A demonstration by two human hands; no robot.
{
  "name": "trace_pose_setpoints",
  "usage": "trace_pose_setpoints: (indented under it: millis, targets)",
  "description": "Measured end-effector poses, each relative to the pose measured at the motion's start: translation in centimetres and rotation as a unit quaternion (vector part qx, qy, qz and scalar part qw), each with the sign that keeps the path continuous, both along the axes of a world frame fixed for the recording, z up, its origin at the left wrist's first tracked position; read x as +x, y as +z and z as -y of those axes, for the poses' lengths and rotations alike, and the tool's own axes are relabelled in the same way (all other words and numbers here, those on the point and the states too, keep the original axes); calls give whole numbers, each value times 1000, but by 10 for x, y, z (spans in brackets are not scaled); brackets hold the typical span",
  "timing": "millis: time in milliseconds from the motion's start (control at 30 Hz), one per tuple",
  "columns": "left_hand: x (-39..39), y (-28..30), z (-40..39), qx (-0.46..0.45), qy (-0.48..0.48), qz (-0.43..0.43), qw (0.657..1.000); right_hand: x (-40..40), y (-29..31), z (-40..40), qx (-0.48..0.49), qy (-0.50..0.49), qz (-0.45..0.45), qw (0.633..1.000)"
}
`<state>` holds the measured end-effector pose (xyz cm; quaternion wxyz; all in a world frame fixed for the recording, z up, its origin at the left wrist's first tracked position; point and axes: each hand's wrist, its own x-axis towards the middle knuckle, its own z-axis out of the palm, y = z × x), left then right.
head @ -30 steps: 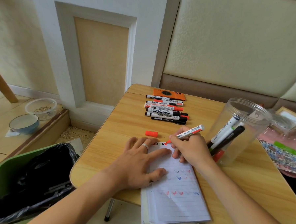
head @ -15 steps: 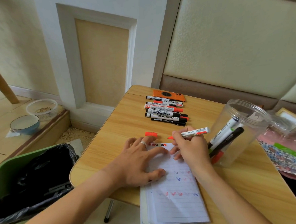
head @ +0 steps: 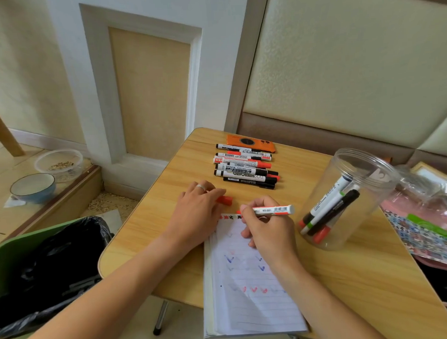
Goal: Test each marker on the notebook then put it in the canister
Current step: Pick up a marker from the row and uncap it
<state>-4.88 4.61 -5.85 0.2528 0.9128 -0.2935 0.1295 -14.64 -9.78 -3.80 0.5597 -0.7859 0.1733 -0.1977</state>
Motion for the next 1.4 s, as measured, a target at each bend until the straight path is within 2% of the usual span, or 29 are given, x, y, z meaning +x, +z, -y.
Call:
trace_pose_setpoints:
  millis: [167, 400, 667, 833, 1100, 1400]
  targets:
    - [-2, 4, 1, -26, -7, 0, 1000, -1, 3, 1, 32, 13, 8, 999]
    - [-6, 5, -3, -120, -35, -23, 992, -3, 6, 2, 50, 28, 27, 998]
    - [-19, 10, -5, -111, -106, 12, 988, -2, 5, 5, 32, 66, 56, 996]
    - [-20, 11, -13, -107, -101, 15, 989, -4, 8, 9, 127, 99, 45, 986]
    - [-27, 18, -20, -100, -163, 35, 981, -6, 7, 12, 135, 118, 50, 983]
    - [-22, 23, -33, -102, -134, 1, 986, -4, 10, 17, 243, 32, 63, 967]
